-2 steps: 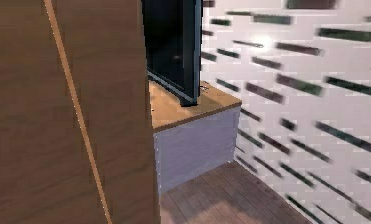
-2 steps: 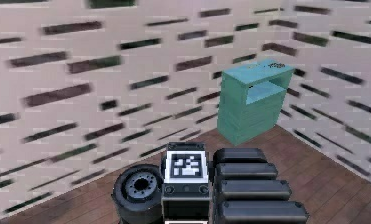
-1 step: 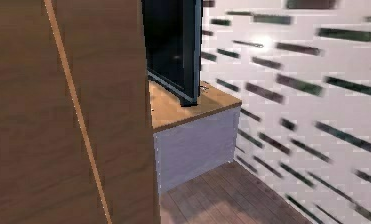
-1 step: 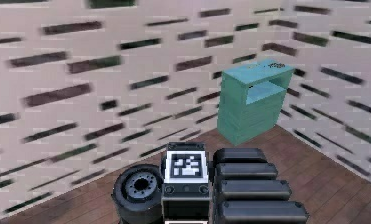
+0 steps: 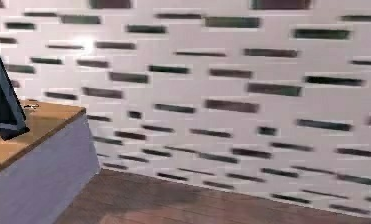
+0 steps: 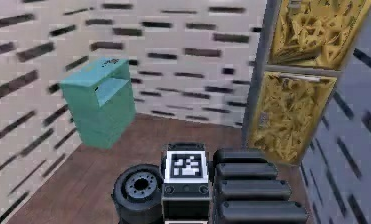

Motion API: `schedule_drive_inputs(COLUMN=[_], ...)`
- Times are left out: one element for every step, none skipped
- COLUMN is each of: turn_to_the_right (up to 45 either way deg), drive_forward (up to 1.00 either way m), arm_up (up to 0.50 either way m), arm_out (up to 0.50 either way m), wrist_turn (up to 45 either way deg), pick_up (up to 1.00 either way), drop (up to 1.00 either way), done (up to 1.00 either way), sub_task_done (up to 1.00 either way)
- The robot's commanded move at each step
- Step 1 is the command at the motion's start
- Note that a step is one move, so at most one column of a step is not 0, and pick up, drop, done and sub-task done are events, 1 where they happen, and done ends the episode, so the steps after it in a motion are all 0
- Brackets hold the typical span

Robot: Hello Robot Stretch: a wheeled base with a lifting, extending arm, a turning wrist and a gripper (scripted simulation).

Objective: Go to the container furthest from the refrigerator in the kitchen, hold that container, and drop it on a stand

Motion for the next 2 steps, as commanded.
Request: schedule_drive_inputs(turn_to_the_right=[27.0, 0.0], drive_forward=[0.00, 0.25], arm_up=[0.00, 0.00], arm_out=[0.00, 0.00], wrist_turn=[0.0, 0.0], pick_up=[0.00, 0.00], drop=[0.00, 0.00], done=[0.00, 0.00], sub_task_done=[0.00, 0.00])
